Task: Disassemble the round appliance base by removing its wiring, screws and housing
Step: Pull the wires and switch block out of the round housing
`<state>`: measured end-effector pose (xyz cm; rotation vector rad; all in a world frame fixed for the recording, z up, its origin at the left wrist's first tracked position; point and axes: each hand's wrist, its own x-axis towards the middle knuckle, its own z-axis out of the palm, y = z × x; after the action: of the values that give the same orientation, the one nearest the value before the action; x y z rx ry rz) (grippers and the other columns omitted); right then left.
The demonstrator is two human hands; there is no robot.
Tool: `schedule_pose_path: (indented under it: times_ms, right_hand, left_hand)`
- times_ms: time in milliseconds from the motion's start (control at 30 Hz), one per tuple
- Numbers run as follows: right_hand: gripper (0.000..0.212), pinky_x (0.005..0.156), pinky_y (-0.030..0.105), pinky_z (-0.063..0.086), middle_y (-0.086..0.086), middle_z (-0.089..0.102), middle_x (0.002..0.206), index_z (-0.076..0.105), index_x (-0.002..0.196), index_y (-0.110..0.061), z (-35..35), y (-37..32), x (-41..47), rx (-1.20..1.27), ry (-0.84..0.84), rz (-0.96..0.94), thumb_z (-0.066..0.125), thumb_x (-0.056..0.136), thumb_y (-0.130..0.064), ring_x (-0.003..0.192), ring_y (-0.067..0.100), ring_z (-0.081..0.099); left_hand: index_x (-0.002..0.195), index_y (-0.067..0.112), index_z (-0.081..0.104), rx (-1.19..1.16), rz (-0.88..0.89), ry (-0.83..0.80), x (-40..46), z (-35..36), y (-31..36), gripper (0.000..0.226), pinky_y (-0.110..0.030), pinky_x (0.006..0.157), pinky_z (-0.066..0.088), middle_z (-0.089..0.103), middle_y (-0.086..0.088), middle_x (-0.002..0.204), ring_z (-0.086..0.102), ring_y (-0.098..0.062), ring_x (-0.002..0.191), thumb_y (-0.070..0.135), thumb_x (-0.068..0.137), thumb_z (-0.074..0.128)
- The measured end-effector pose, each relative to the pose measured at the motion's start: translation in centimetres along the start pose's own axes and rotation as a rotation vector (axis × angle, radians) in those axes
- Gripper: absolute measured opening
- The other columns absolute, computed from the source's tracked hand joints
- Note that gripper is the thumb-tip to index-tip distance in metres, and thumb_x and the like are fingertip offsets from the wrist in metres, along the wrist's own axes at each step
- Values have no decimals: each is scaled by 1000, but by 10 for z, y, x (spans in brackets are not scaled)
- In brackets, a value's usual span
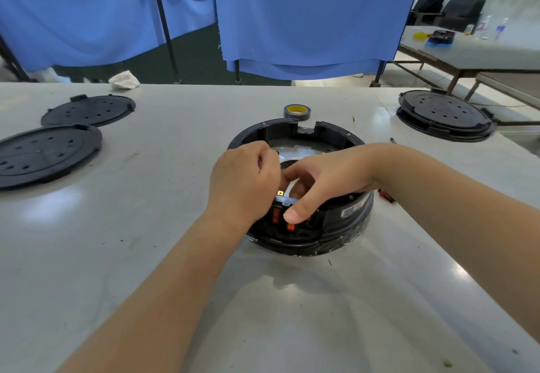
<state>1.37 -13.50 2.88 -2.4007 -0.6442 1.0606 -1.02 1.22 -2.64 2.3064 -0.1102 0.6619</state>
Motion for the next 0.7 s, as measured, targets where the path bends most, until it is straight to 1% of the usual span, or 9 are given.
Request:
schedule_pose_path:
  times_ms: [67, 133, 267, 333, 433, 500, 567, 633, 700]
  right_hand:
    - [68, 105, 42, 44, -3, 69, 103, 56, 118, -24, -1, 2, 1, 8, -2, 4, 82, 60, -49, 108, 22, 64]
    - [59, 104, 42, 45, -3, 72, 96, 59, 114, -23, -1, 4, 3, 29, 4, -1, 79, 64, -45, 103, 21, 66]
    - [56, 103, 40, 46, -15, 70, 77, 61, 111, -25, -1, 5, 3, 31, 25, -13, 79, 62, -47, 93, 14, 67]
    - [61, 105, 39, 44, -19, 71, 78, 59, 116, -27, -1, 4, 0, 2, 28, -14, 79, 64, -51, 92, 8, 66]
    - [60, 107, 37, 40, -18, 73, 93, 54, 125, -30, 0, 0, -5, -62, 50, -42, 75, 73, -49, 99, 4, 64]
    - [58, 102, 33, 44, -16, 71, 99, 53, 125, -33, 3, -3, -11, -123, 122, -79, 75, 74, -49, 99, 2, 64]
    - [59, 92, 20, 48, -20, 65, 103, 52, 122, -36, 8, -7, -19, -187, 254, -137, 77, 71, -51, 98, -3, 61]
    - [56, 85, 11, 45, -24, 58, 106, 51, 115, -38, 14, -8, -28, -239, 384, -234, 78, 68, -51, 98, -8, 55]
    - [48, 85, 6, 39, -25, 53, 105, 52, 105, -38, 23, -6, -36, -273, 469, -297, 79, 67, -49, 100, -12, 48]
  left_hand:
    - [72, 8, 64, -2, 1, -2, 0, 0, 0, 43, -45, 63, 45, 62, -7, 66, 56, -24, 68, 29, 77, 27]
    - [72, 8, 64, -5, 1, -4, 0, 1, 0, 42, -45, 62, 44, 61, -7, 65, 55, -23, 67, 29, 77, 28]
    - [72, 7, 64, -3, -3, -5, 0, 0, 0, 42, -46, 64, 44, 62, -7, 67, 55, -24, 69, 29, 77, 28]
    - [72, 7, 64, -6, -4, -1, 0, 0, -1, 42, -46, 64, 44, 62, -7, 67, 55, -24, 70, 29, 77, 28]
    - [73, 7, 64, -10, -1, -4, 0, 0, -1, 43, -46, 66, 45, 63, -7, 67, 56, -24, 71, 29, 77, 27]
    - [73, 8, 64, 2, 3, -7, 1, 0, 0, 42, -45, 65, 45, 63, -6, 66, 56, -25, 71, 29, 77, 28]
    - [69, 10, 61, 3, 6, -11, 2, 0, 0, 39, -42, 62, 44, 60, -5, 62, 54, -25, 67, 29, 76, 28]
    - [65, 12, 58, -4, 11, -15, 2, 0, -1, 36, -40, 59, 42, 57, -3, 59, 52, -24, 64, 29, 76, 29]
    - [64, 12, 58, -21, 20, -19, 2, 0, -2, 35, -40, 59, 42, 57, -2, 59, 52, -22, 63, 28, 77, 30]
